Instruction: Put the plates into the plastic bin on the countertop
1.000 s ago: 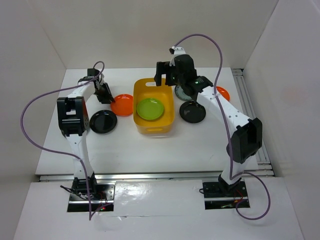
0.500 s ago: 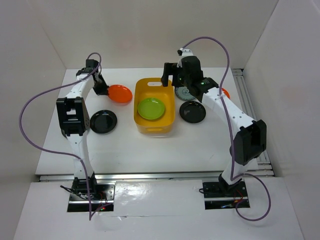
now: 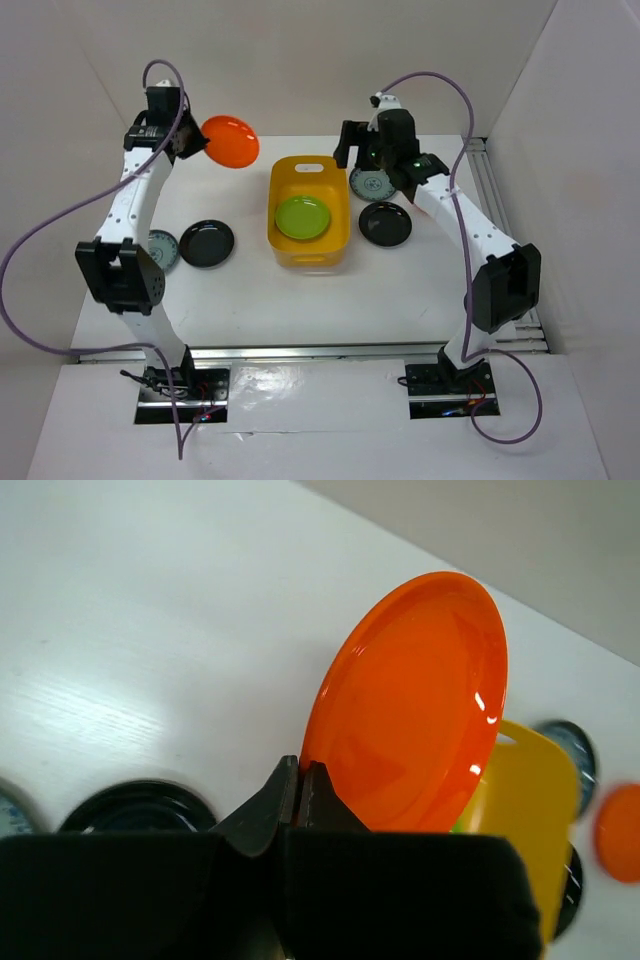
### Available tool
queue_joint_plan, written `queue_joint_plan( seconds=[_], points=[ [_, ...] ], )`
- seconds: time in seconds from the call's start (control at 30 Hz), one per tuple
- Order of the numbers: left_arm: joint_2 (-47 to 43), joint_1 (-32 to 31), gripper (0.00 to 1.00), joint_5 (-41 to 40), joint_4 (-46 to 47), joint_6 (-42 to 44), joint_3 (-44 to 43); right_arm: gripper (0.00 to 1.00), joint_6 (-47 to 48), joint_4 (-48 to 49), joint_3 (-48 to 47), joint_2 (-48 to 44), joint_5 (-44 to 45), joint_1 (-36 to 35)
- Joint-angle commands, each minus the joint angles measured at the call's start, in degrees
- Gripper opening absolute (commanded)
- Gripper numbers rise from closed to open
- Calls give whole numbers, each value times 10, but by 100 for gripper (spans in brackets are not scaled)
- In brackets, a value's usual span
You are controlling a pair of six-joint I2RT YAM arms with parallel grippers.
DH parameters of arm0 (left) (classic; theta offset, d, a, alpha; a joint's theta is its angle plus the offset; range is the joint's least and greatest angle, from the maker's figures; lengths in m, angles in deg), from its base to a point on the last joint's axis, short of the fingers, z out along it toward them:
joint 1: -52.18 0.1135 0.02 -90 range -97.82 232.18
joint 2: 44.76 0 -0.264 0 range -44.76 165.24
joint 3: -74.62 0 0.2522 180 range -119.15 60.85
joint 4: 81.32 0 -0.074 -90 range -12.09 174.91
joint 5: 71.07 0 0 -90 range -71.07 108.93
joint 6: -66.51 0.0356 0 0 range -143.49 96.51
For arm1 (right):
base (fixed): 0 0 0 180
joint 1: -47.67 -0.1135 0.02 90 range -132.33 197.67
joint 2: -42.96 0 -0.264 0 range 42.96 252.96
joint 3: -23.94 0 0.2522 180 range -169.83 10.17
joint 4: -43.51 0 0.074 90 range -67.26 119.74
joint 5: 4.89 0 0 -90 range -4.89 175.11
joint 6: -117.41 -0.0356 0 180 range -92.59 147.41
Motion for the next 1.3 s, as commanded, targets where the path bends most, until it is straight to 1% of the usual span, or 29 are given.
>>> queue_joint_plan(
  seconds=[0.0, 0.03, 0.07, 0.17, 0.33, 0.47, 0.57, 0.63, 0.7, 0.83, 0.87, 0.9, 0.93, 0.97, 1.0, 1.03, 1.1, 1.13, 1.2, 1.23, 1.27],
  points=[
    [-66, -76, 0, 17, 24, -9, 31, 100, -12, 2, -9, -36, 3, 31],
    [-74, -76, 0, 16, 24, -9, 38, 100, -12, 2, -1, -36, 3, 31],
    [-80, -107, 0, 10, 24, -9, 52, 100, -12, 2, -1, -43, 3, 46],
    [-86, -159, 0, -11, 24, -9, 62, 100, -12, 2, 12, -55, -3, 57],
    [-36, -211, 0, -37, 17, 10, 68, 100, -12, 2, 36, -75, -14, 62],
    [27, -228, 0, -56, 12, 15, 39, 100, -12, 9, 62, -88, -19, 67],
    [50, -234, 0, -56, 12, 15, 10, 100, -18, 9, 82, -103, -19, 74],
    [77, -234, 0, -56, -4, 15, -19, 100, -18, 9, 89, -108, -19, 79],
    [97, -234, 0, -56, -12, 15, -25, 100, -18, 9, 101, -120, -19, 84],
    [109, -239, 0, -50, -26, 10, -19, 100, -18, 9, 108, -132, -24, 96],
    [109, -244, 5, -45, -26, 10, -19, 100, -18, 9, 113, -132, -24, 96],
    [115, -244, 12, -45, -26, 10, -13, 100, -18, 9, 114, -137, -24, 102],
    [115, -244, 22, -45, -26, 10, -13, 100, -18, 9, 120, -137, -24, 102],
    [115, -244, 35, -45, -26, 10, -13, 100, -18, 9, 121, -137, -24, 102],
    [109, -249, 58, -37, -26, 10, -13, 100, -18, 9, 121, -144, -24, 108],
    [109, -249, 63, -28, -26, 10, -22, 100, -18, 9, 128, -144, -18, 108],
    [103, -249, 65, -1, -26, 10, -33, 100, -18, 9, 136, -149, -18, 119],
    [103, -249, 68, 24, -26, 15, -41, 100, -26, 9, 144, -149, -18, 128],
    [103, -256, 71, 40, -26, 15, -72, 100, -32, 9, 167, -156, -18, 141],
    [103, -262, 73, 47, -36, 15, -89, 100, -50, 9, 177, -161, -26, 157],
    [98, -262, 76, 56, -44, 15, -123, 100, -63, -6, 199, -166, -26, 165]
  ],
)
